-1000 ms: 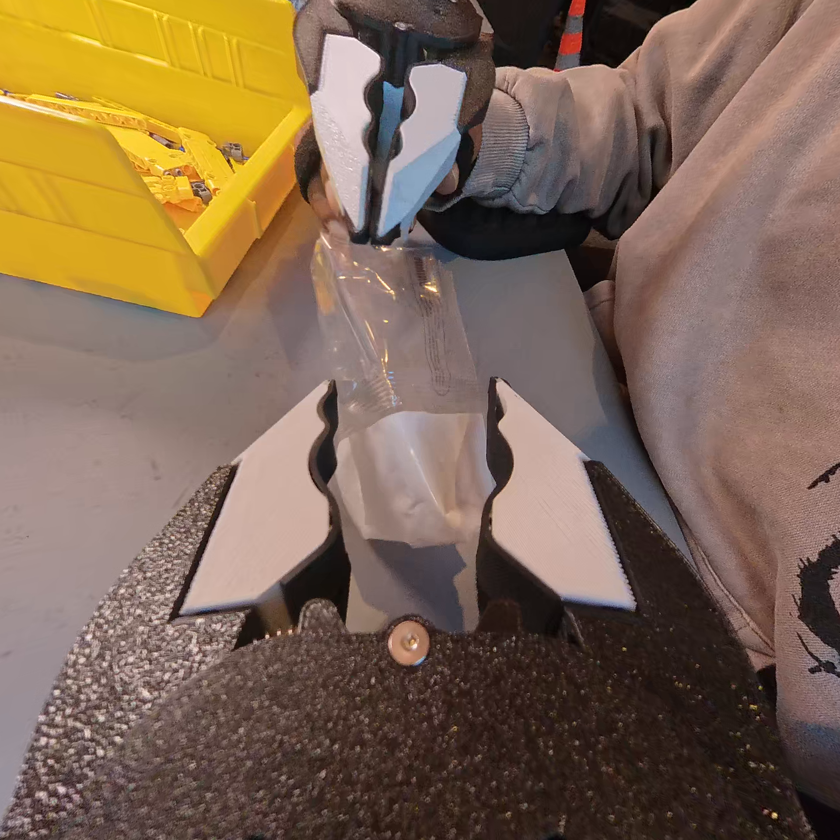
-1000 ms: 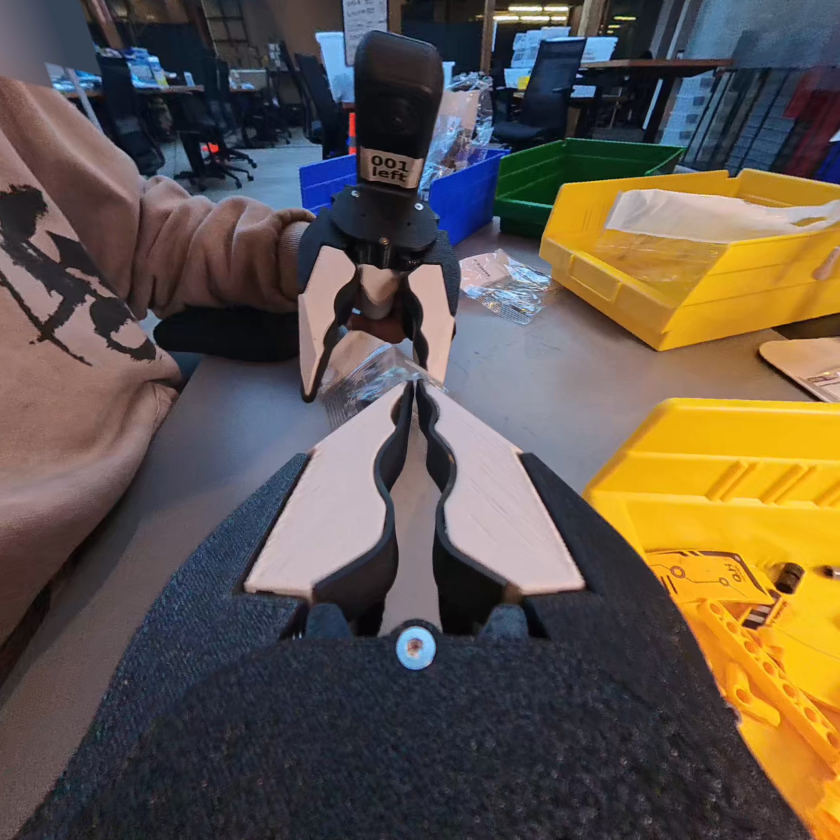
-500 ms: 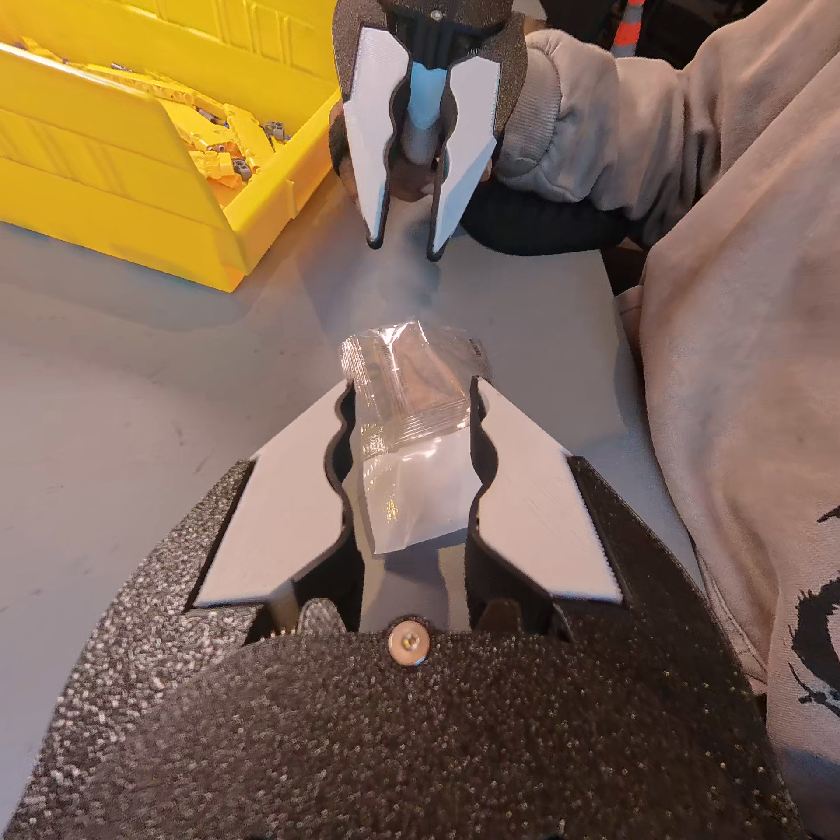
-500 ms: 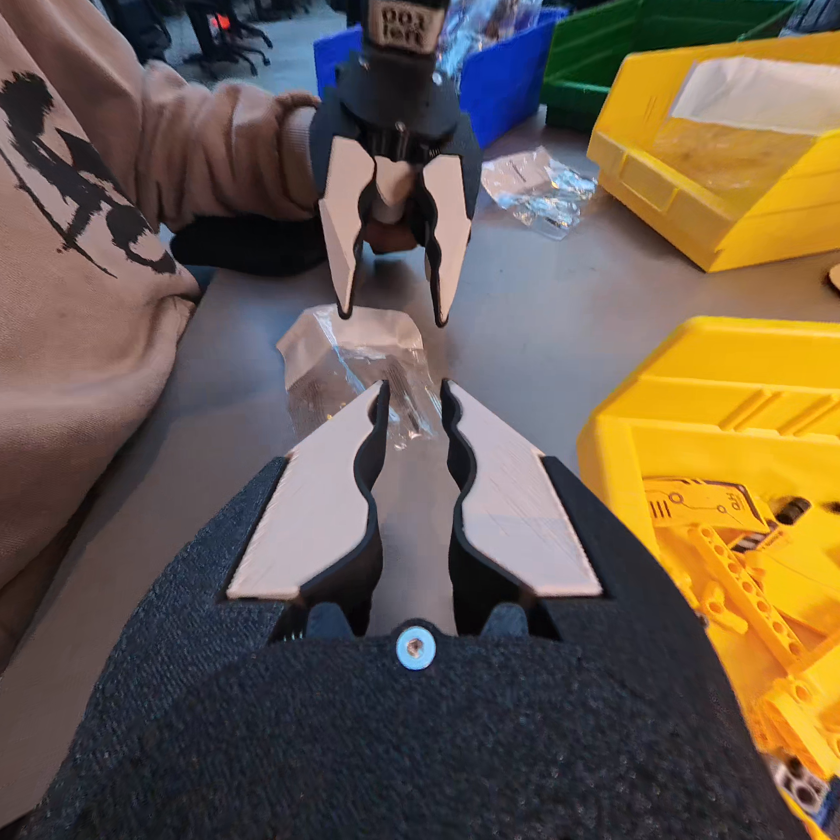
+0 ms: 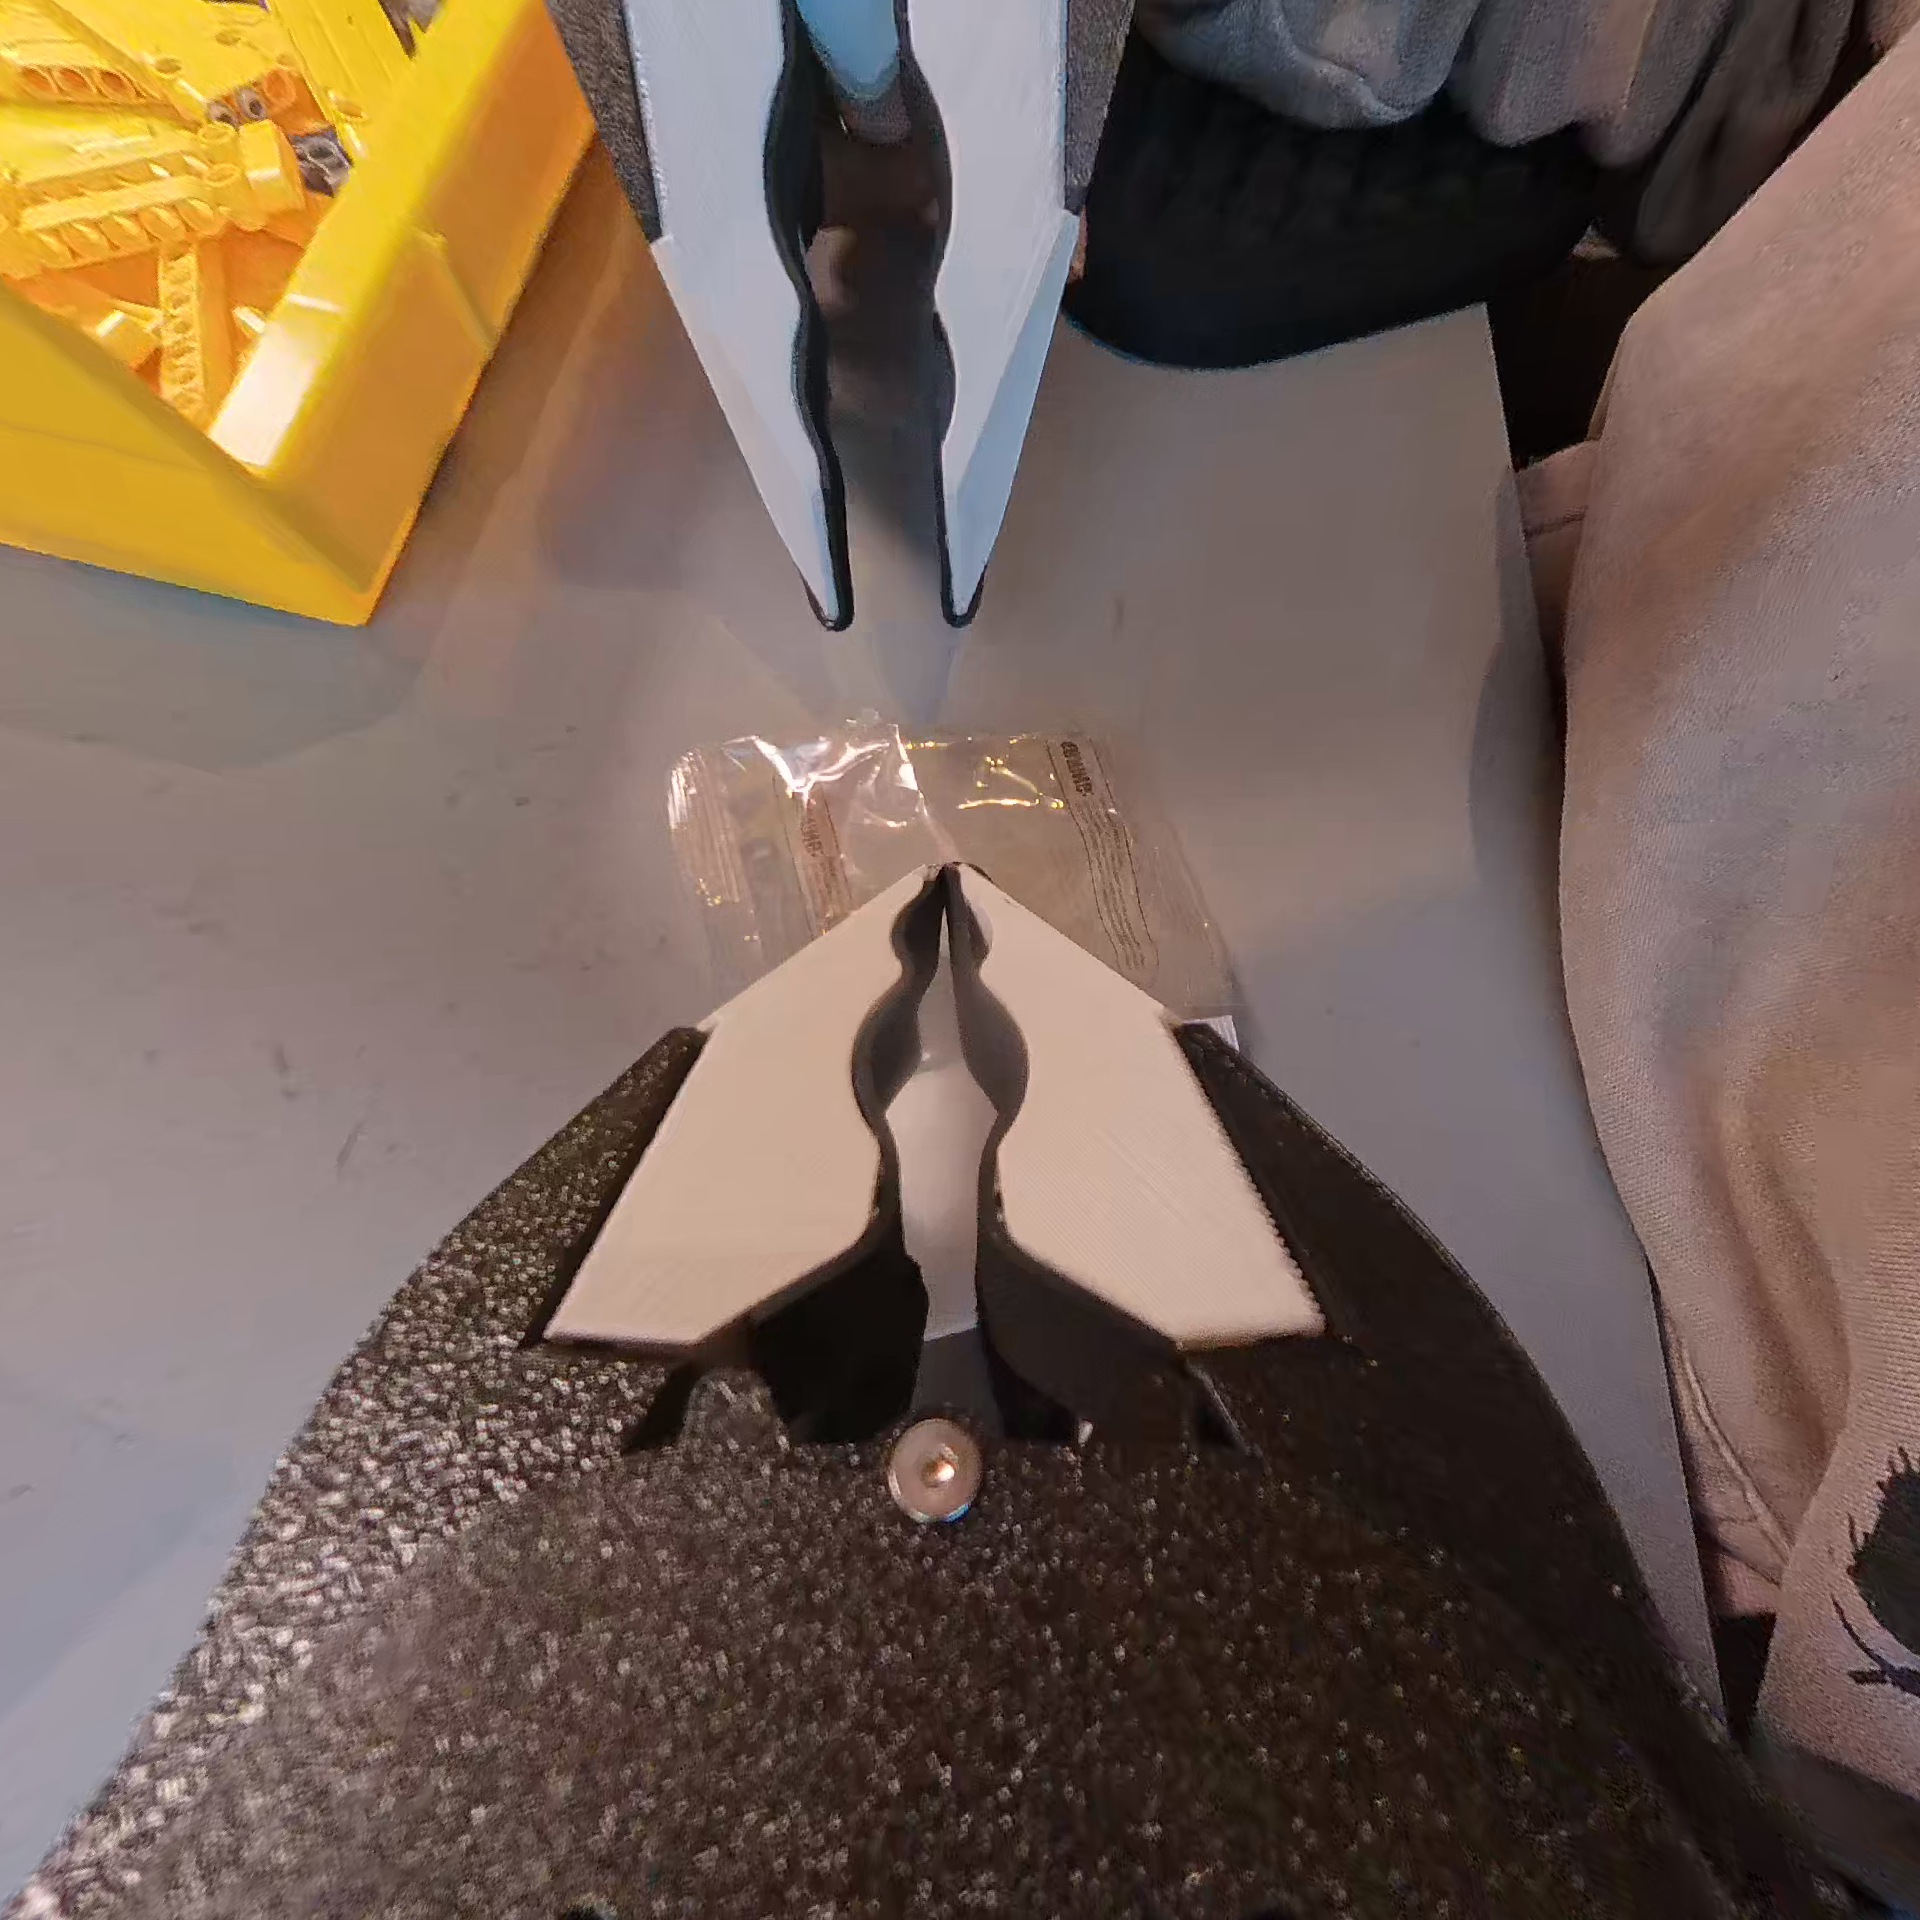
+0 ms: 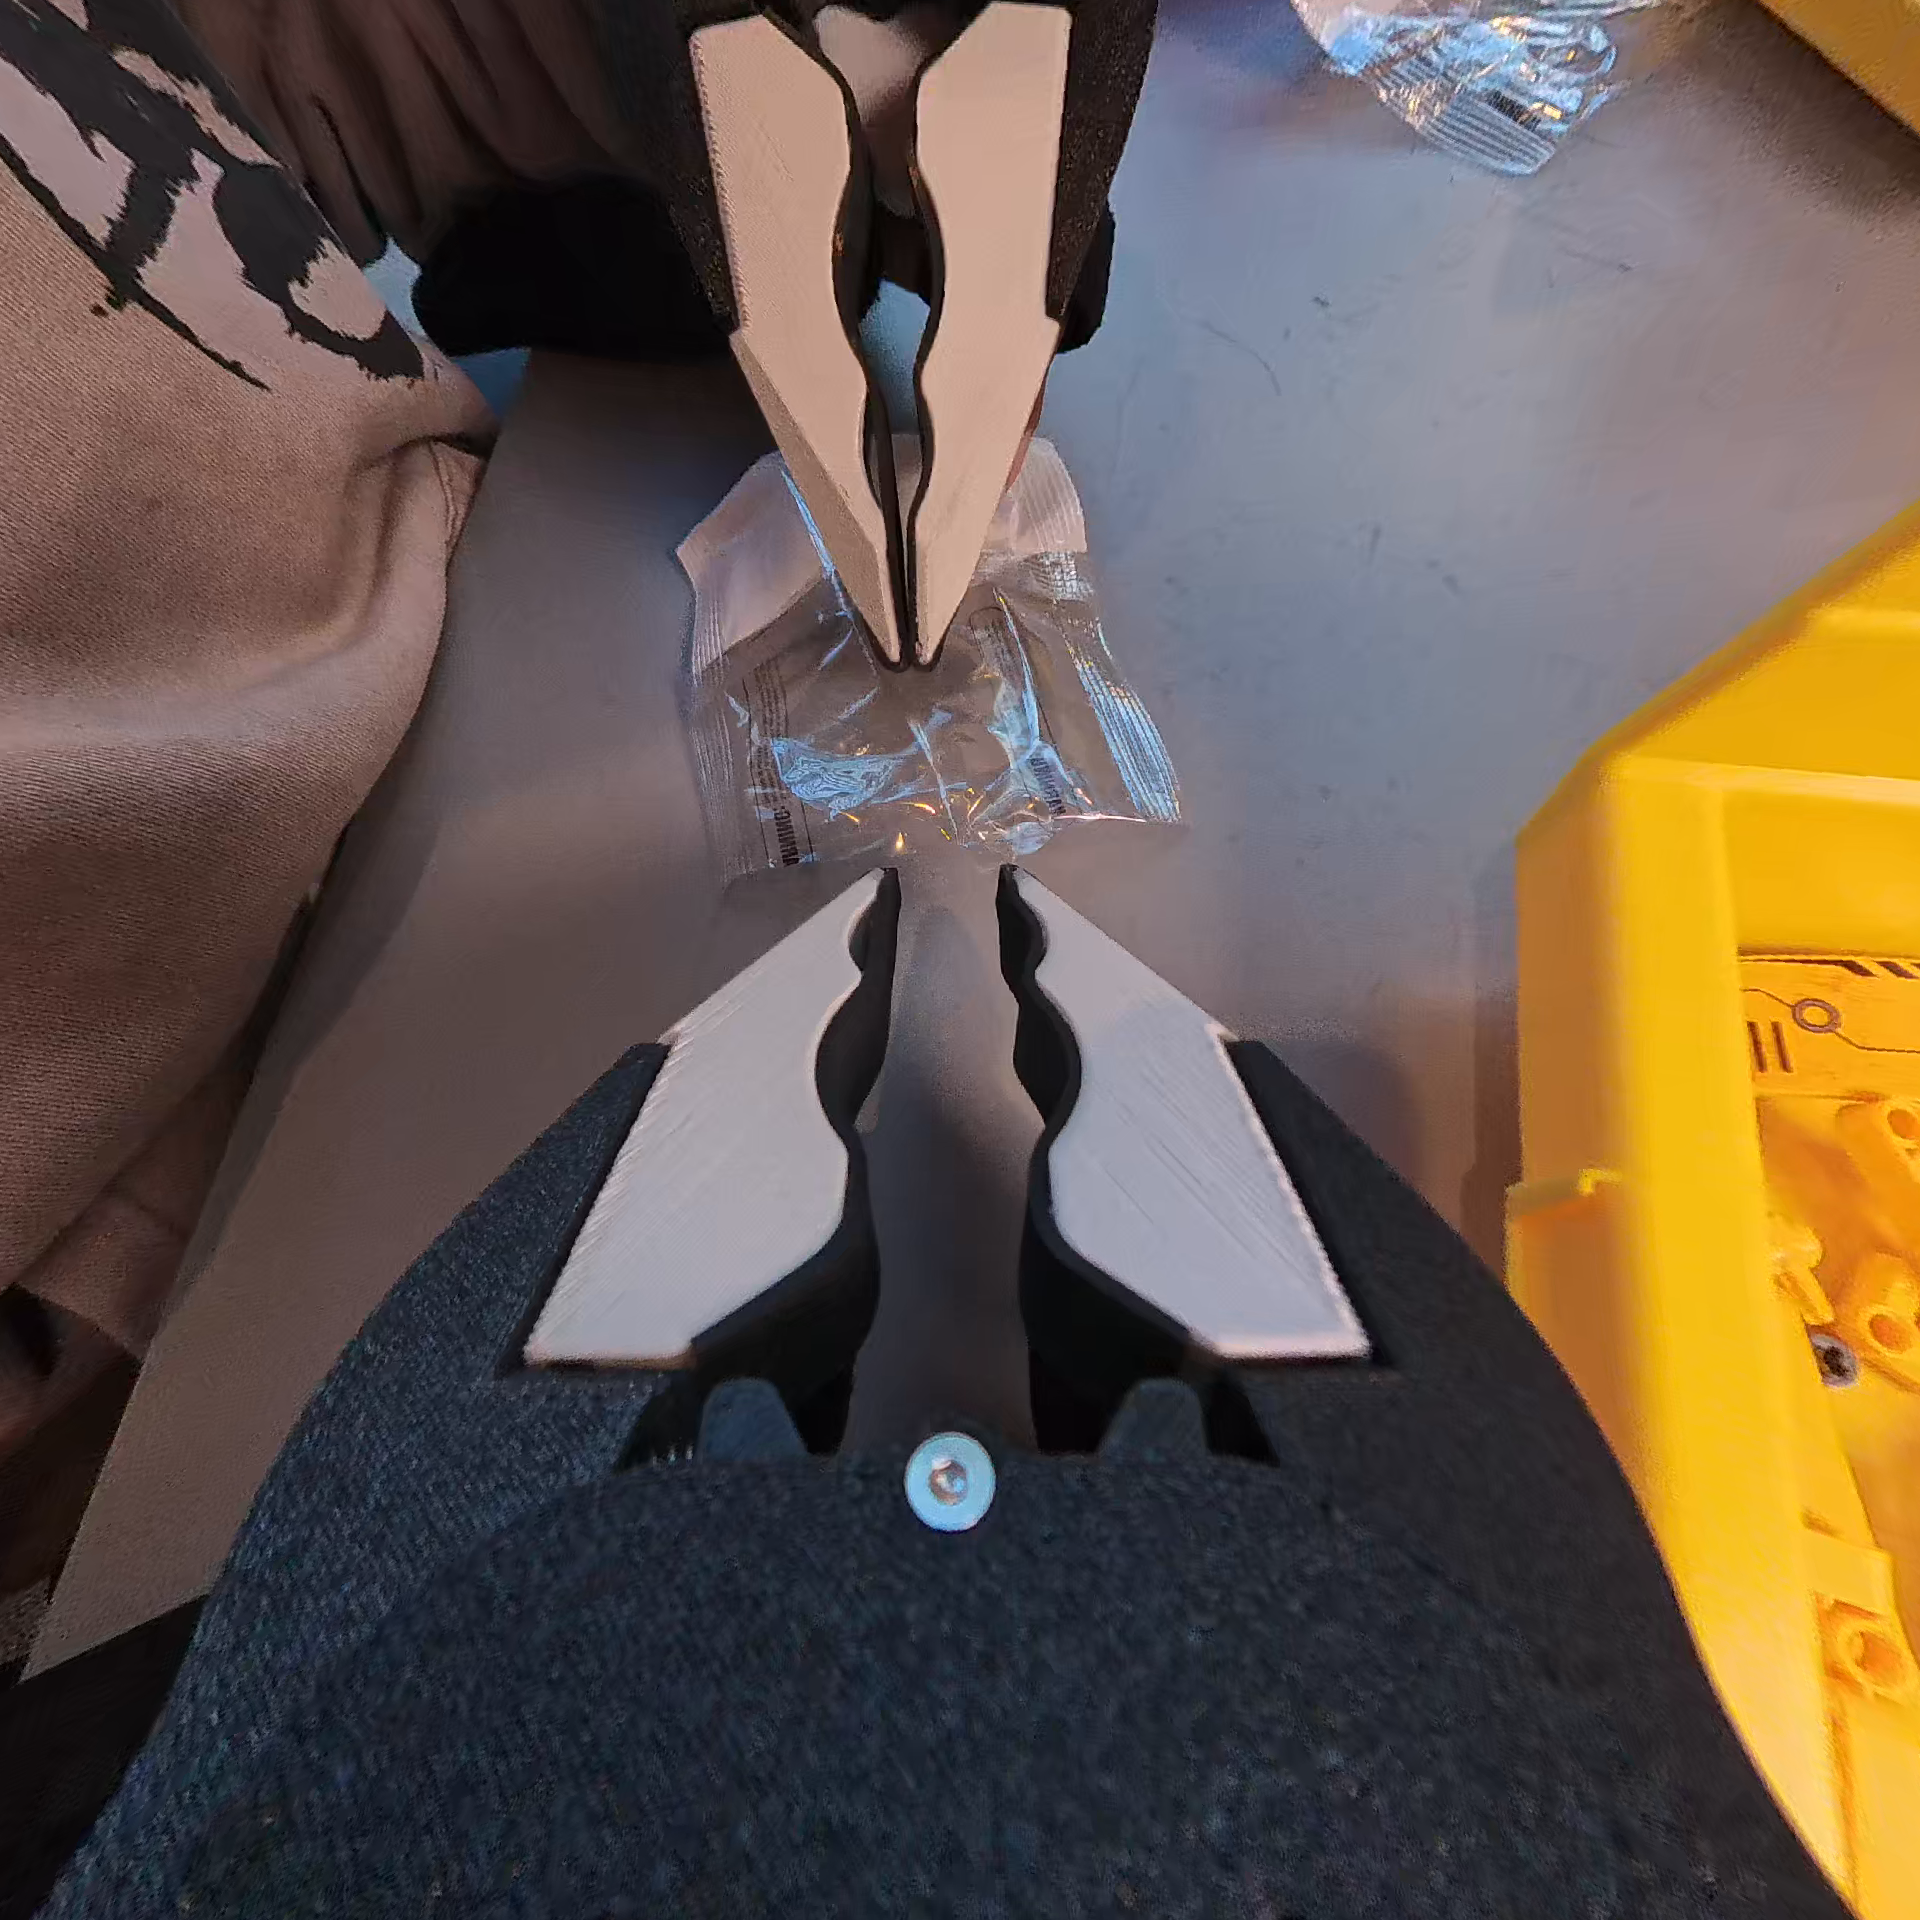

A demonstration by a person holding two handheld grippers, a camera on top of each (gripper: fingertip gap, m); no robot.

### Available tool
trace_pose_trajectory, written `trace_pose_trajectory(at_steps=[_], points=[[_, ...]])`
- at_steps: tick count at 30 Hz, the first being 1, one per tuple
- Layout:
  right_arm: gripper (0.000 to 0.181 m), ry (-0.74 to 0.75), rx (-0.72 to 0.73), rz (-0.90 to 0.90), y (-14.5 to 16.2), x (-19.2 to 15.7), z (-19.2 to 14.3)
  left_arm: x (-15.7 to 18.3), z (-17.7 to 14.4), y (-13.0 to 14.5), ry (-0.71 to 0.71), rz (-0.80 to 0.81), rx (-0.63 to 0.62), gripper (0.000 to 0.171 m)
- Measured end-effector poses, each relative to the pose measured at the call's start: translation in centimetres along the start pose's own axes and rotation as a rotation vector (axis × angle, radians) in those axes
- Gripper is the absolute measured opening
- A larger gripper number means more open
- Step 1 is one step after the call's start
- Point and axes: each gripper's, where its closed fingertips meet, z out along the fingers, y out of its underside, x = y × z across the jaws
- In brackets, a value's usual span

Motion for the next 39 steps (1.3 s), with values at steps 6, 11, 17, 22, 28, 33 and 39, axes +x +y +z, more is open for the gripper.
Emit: trace_pose_trajectory(at_steps=[6, 11, 17, 22, 28, 33, 39], points=[[0.018, 0.015, 0.020, 0.017, -0.2, 0.4, -0.5, -0.7, -1.7, -2.1, -0.036, -0.058, 0.144, 0.003], [0.018, 0.013, -0.017, 0.025, 0.5, 0.5, 0.0, 0.0, 1.1, -0.3, -0.075, -0.029, -0.069, 0.053], [0.018, 0.019, 0.004, 0.026, 0.2, 0.5, -0.3, 0.0, 0.8, 0.5, -0.037, -0.025, -0.094, 0.000], [0.018, 0.015, 0.035, 0.036, -0.2, 0.6, -0.8, 0.0, -0.1, -0.9, -0.023, -0.059, 0.012, 0.000], [0.018, -0.006, 0.015, 0.030, 0.1, 0.1, -0.5, 1.2, 0.3, -1.3, 0.034, -0.053, 0.027, 0.032], [0.027, -0.028, -0.023, -0.029, 0.2, -1.1, 0.3, 1.6, 0.4, -0.1, -0.005, -0.032, -0.082, 0.079], [0.031, -0.046, -0.049, -0.040, 0.5, -1.6, 1.0, 1.8, 0.8, 2.8, -0.065, -0.010, -0.269, 0.098]])
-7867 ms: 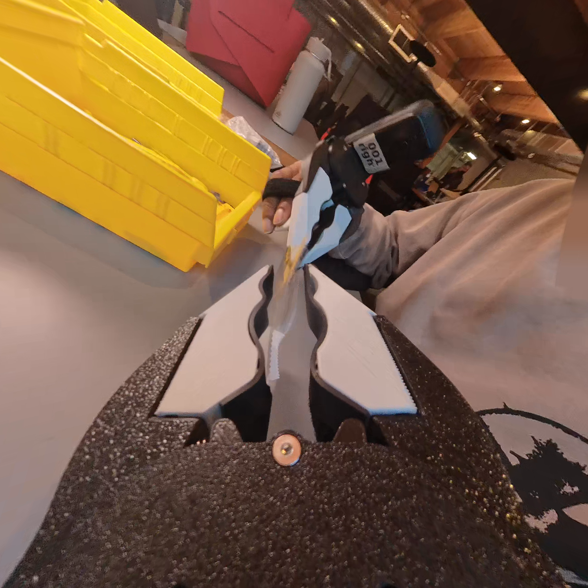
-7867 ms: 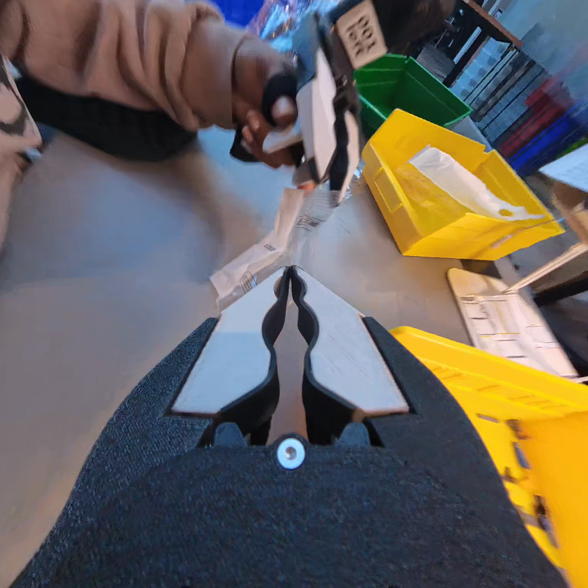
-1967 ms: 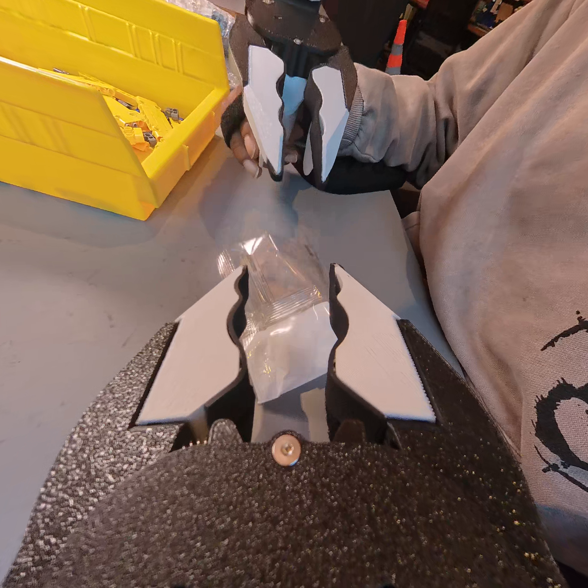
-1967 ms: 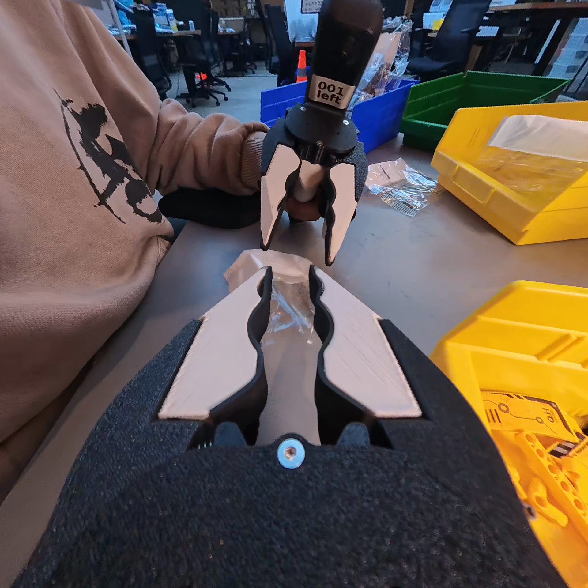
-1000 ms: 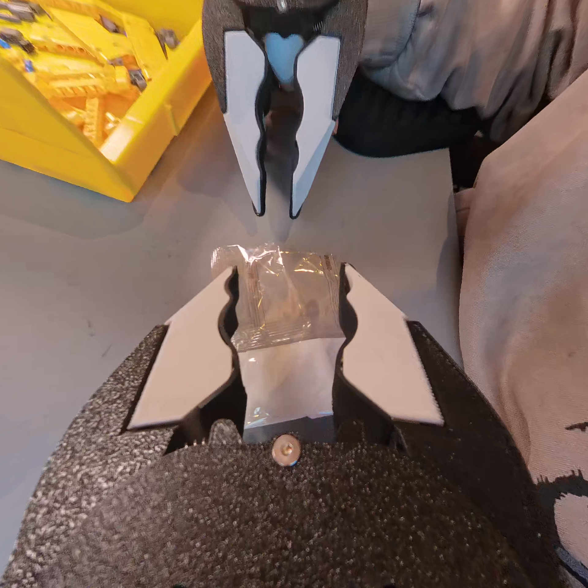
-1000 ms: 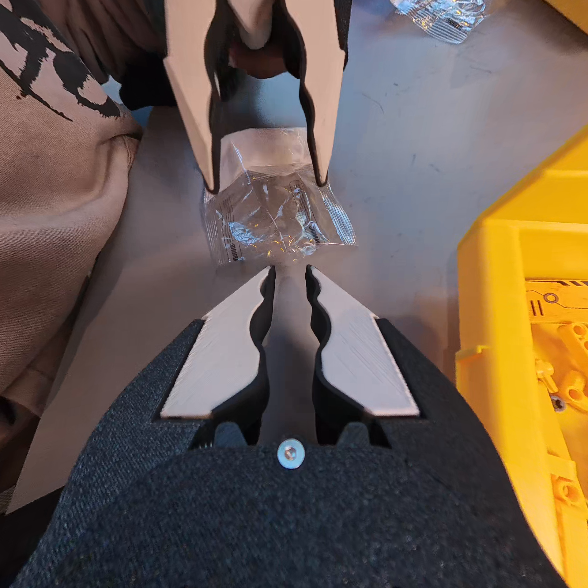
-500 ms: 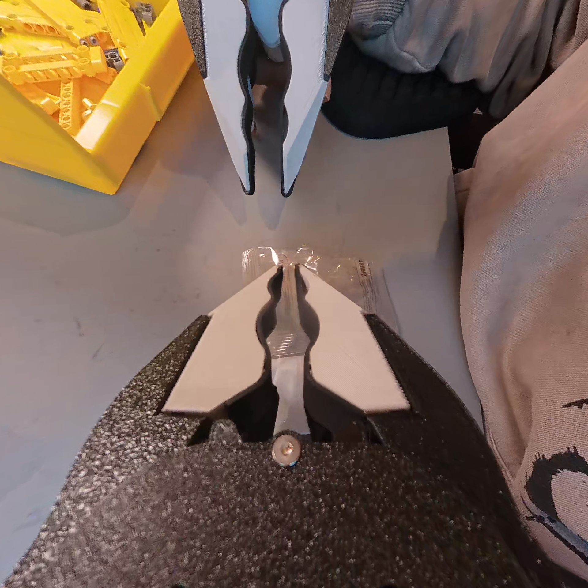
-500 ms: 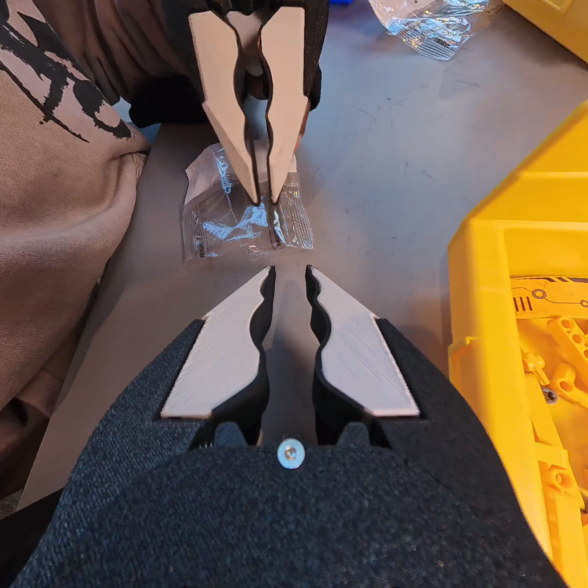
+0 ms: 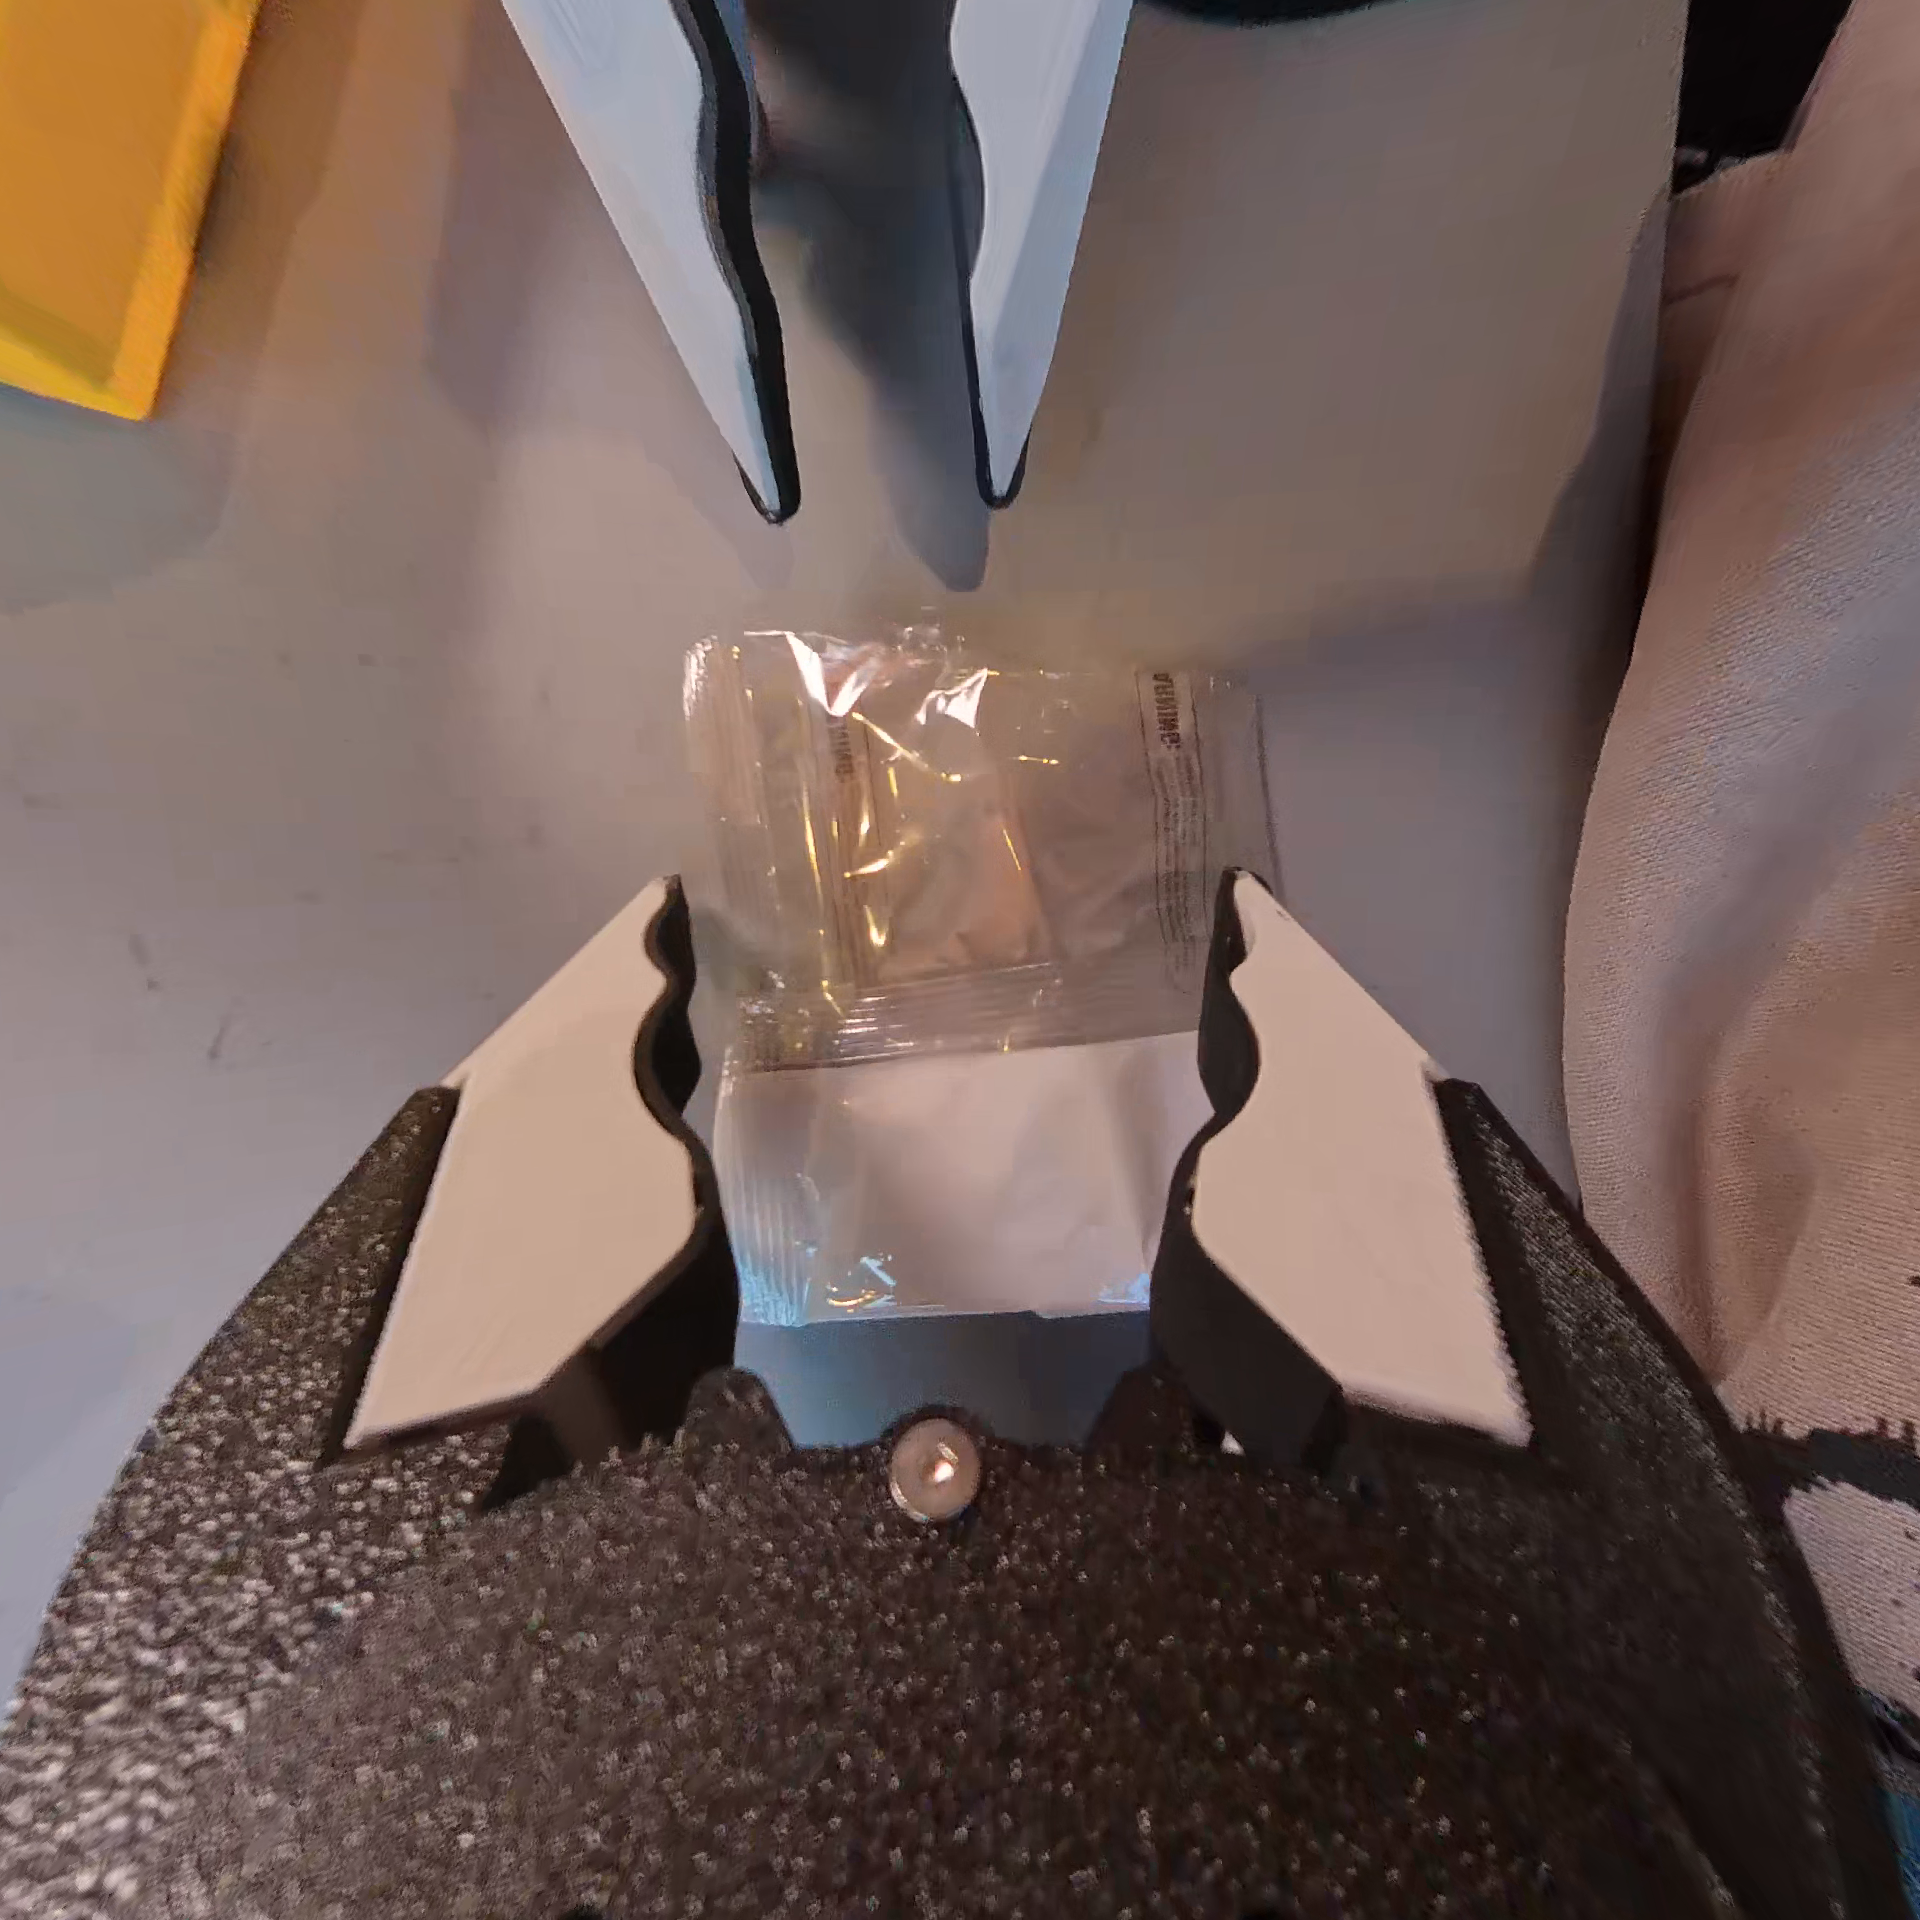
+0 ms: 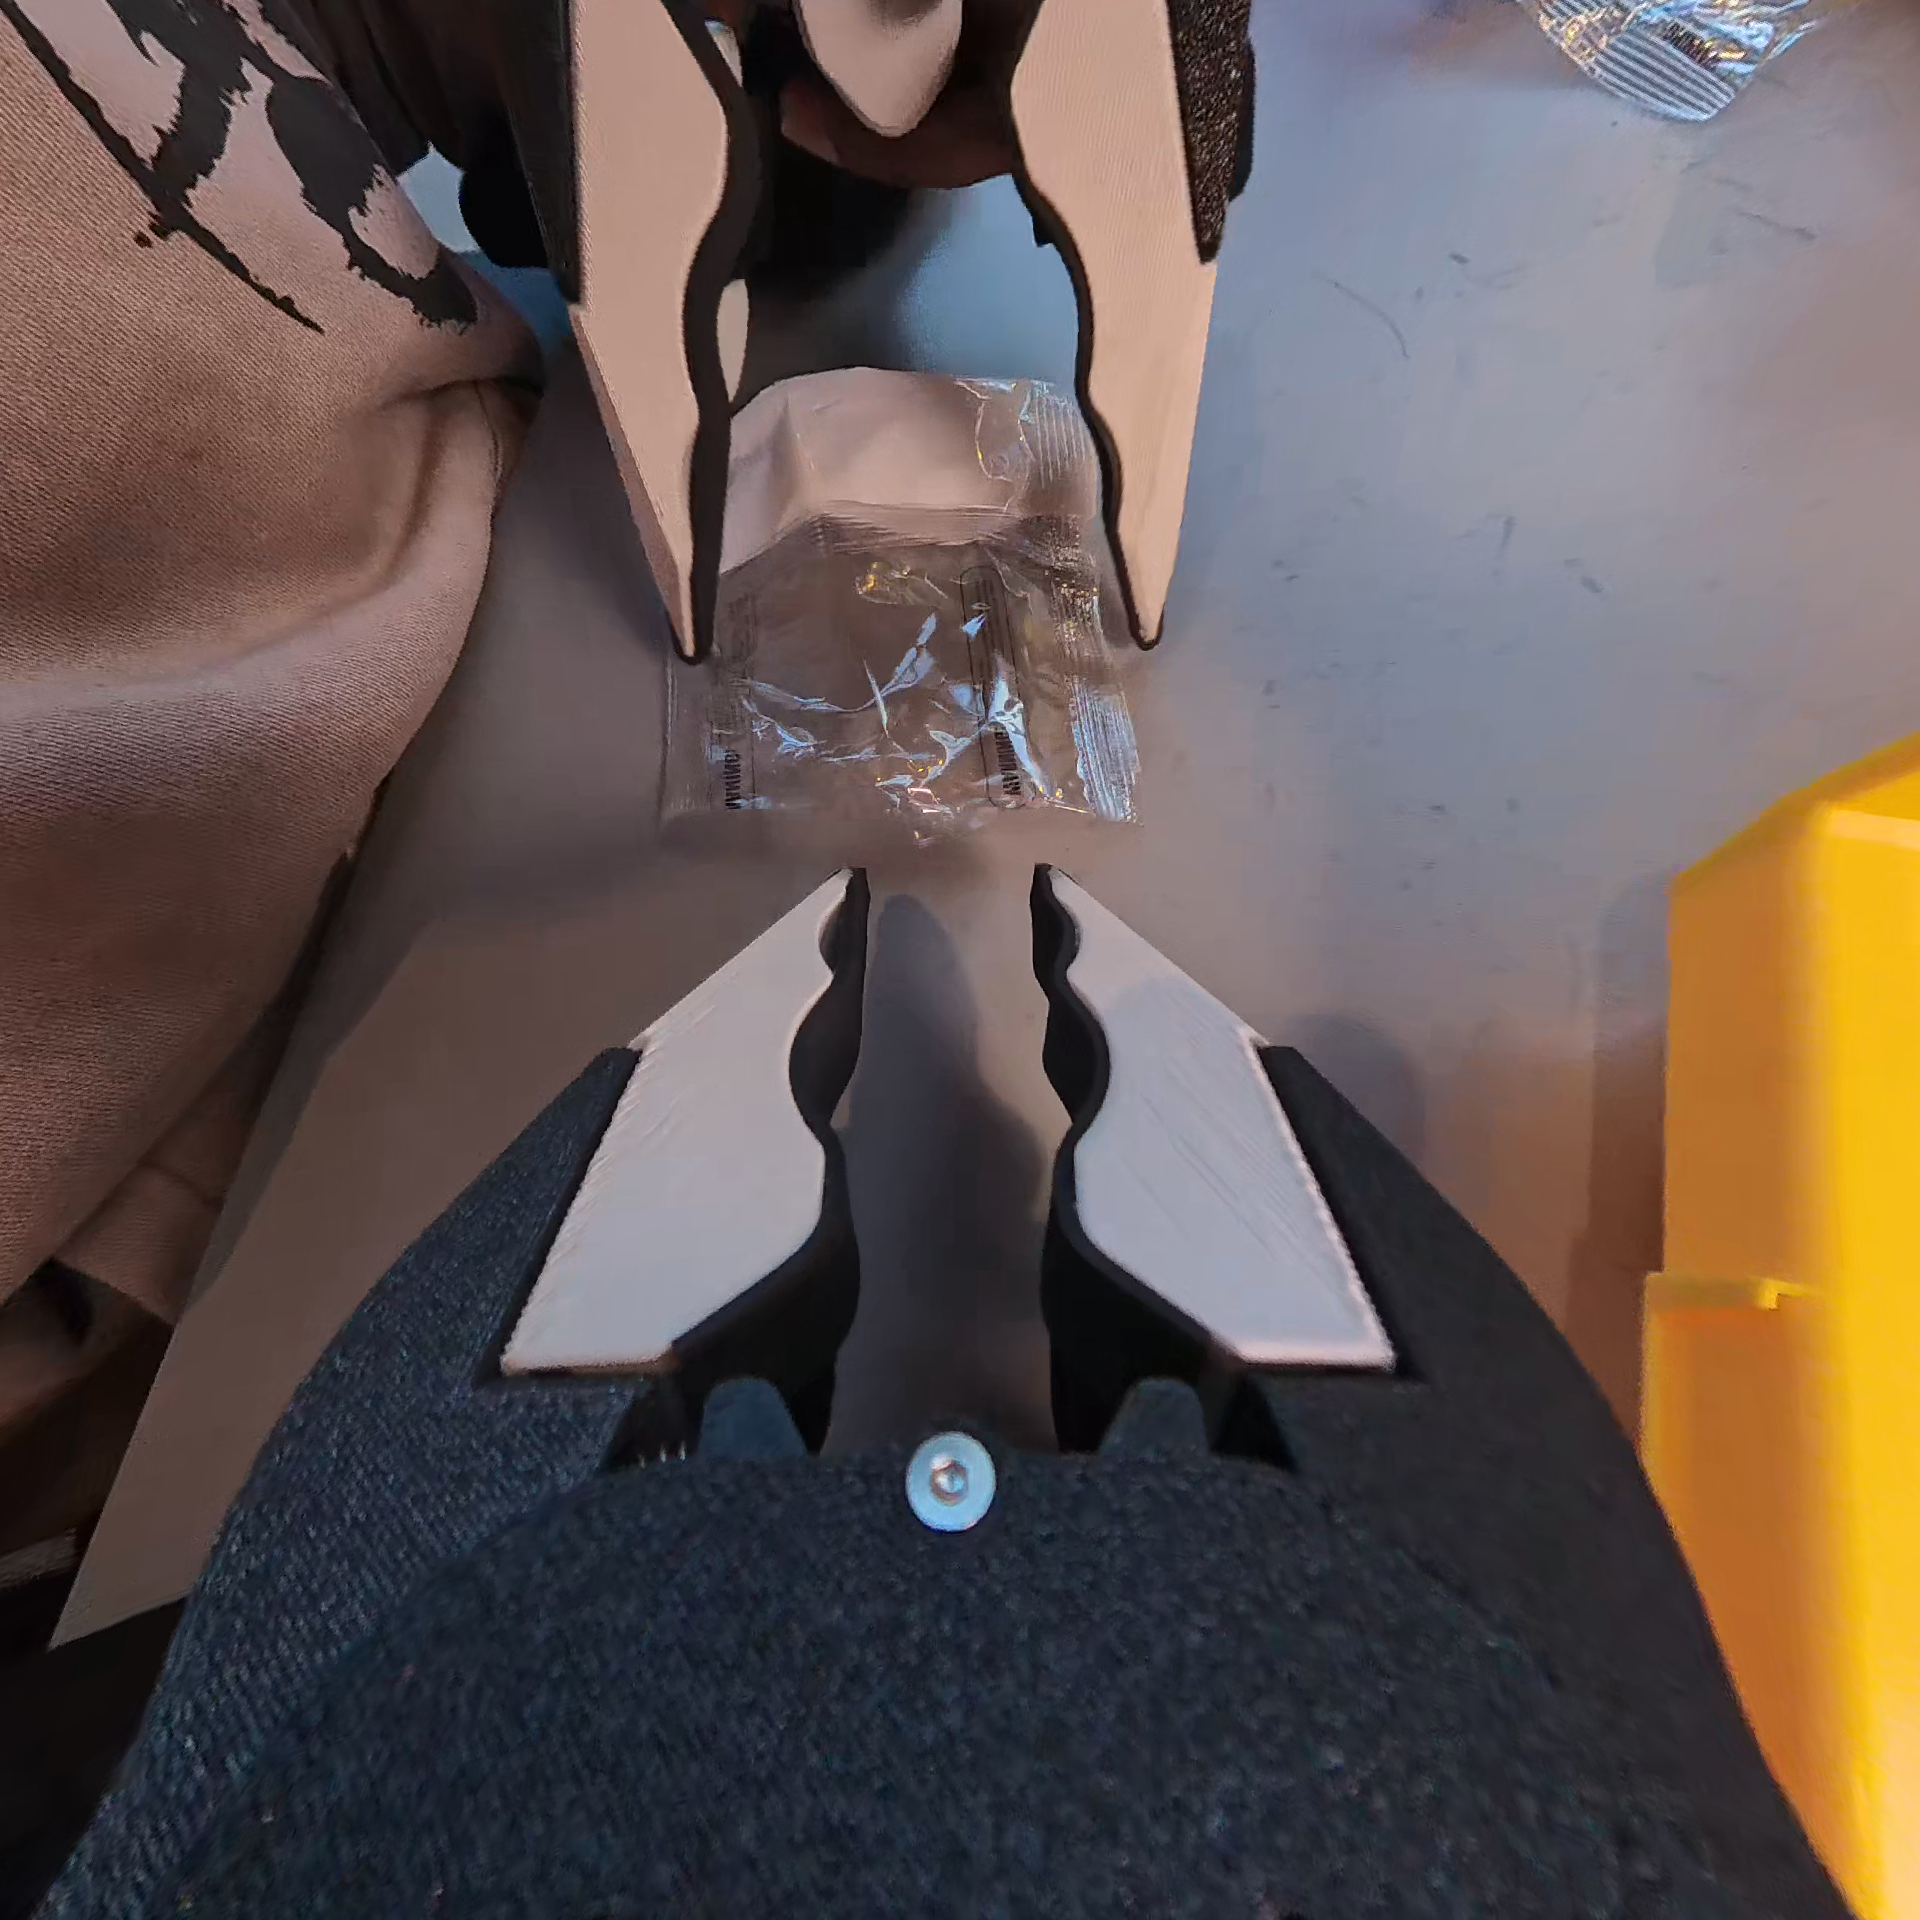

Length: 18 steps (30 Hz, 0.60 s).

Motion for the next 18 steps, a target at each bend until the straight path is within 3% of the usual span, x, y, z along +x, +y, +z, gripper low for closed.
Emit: trace_pose_trajectory(at_steps=[2, 5, 9, 14, 18], points=[[0.031, 0.006, 0.003, 0.000, 0.0, 0.1, -0.1, 0.2, 0.0, 0.0, 0.014, 0.003, 0.006, 0.082], [0.031, 0.012, 0.011, -0.007, -0.3, 0.1, -0.3, 0.1, -0.9, -1.2, 0.041, -0.009, 0.089, 0.040], [0.031, 0.017, 0.090, -0.006, -1.6, 0.1, -1.0, -1.1, -2.2, -2.9, 0.042, -0.016, 0.244, 0.028], [0.029, -0.005, 0.408, 0.067, -6.4, 0.4, -4.4, -2.1, -5.3, -5.9, 0.091, -0.061, 0.554, 0.023], [0.023, -0.020, 0.578, 0.176, -8.3, 1.3, -6.6, -3.2, -6.7, -6.7, 0.054, -0.079, 0.673, 0.018]])
